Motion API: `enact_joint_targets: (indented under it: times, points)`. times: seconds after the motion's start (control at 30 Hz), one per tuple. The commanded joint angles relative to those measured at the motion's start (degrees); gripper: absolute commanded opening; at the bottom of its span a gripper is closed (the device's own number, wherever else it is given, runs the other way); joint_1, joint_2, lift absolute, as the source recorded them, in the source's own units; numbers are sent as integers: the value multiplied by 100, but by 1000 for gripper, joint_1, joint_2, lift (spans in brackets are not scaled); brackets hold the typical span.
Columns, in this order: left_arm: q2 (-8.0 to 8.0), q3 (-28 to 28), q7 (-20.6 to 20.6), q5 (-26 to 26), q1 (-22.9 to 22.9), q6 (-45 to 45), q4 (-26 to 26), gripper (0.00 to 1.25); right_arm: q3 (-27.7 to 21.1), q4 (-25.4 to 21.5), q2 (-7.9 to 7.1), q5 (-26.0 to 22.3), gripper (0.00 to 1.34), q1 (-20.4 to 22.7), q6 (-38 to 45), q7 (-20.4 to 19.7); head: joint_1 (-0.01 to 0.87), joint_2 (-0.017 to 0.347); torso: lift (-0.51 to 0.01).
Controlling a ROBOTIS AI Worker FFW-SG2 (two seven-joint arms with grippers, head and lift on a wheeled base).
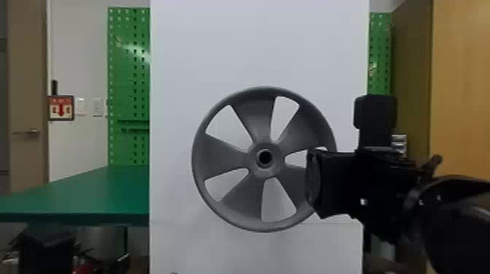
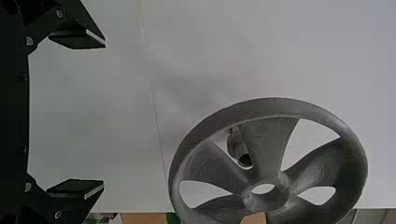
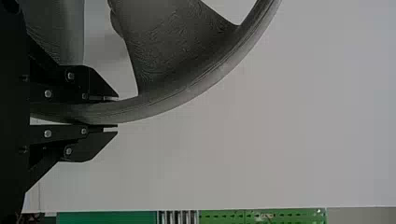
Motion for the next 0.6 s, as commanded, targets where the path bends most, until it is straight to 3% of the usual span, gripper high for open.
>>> enact_joint_targets:
  times: [0.0, 0.57]
  points:
    - [0, -14, 0, -9, -1, 8, 0, 1037, -9, 0, -1, 24, 86, -9, 0, -13, 34, 29, -494]
    - [0, -23, 18, 0, -18, 8, 0, 1037, -9, 132, -1, -2, 86, -26, -62, -13, 34, 29, -494]
